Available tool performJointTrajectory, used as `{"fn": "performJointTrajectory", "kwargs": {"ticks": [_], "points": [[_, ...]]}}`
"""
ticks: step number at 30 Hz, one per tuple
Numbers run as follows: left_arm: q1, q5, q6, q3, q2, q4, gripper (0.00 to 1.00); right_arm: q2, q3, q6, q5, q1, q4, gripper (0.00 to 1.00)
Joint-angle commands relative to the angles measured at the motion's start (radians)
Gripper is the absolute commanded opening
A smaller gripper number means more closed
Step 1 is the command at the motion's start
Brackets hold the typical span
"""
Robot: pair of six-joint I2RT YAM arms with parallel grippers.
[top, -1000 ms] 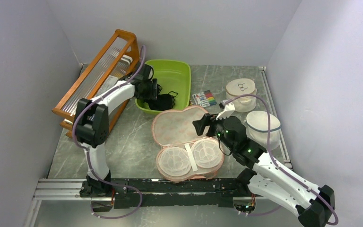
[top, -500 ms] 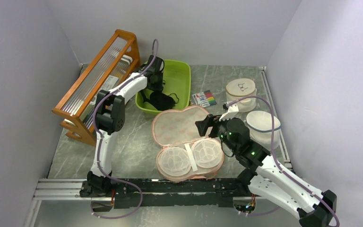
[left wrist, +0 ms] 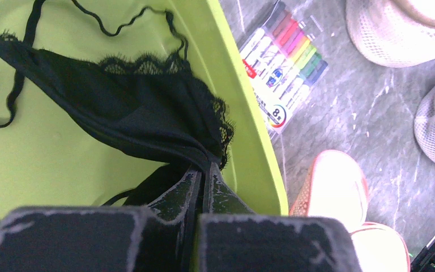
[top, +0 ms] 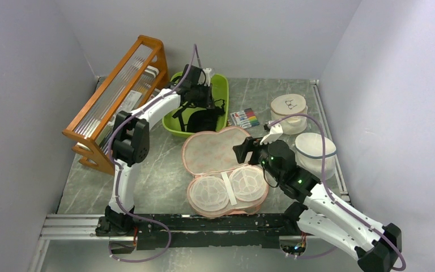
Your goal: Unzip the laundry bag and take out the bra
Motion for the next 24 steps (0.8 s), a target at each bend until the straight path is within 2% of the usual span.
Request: {"fn": "performJointTrajectory", "kwargs": {"ticks": [1,9,12,15,19,22,24], "points": [[0.025,0.054,0.016,0.001,-0.031,0.022,0.07,0.011,0.020,0.011,-0.020,-0.005,0.037,0.76],[0.073,-0.296,0.062,0.091,-0.002,-0.228,0.35,-0.009,0.016,0.011,-0.011,-0.004,0.021,0.76],[0.072,-0.344,0.060,0.054,-0.070,-0.251,0.51,-0.007,0.011,0.005,0.000,-0.005,0.022,0.76],[0.069,-0.393,0.044,-0.035,-0.186,-0.248,0.61,0.011,0.015,0.007,-0.002,-0.005,0.030,0.76],[0.068,-0.276,0.016,-0.205,-0.357,-0.201,0.72,0.045,0.011,0.013,-0.041,-0.005,0.072,0.76],[0.068,-0.136,-0.031,-0.424,-0.512,-0.109,0.87,0.081,0.018,0.014,-0.050,-0.004,0.090,0.76],[0.067,-0.066,-0.057,-0.629,-0.625,-0.029,0.94,0.095,0.020,0.022,-0.063,-0.005,0.098,0.76]]}}
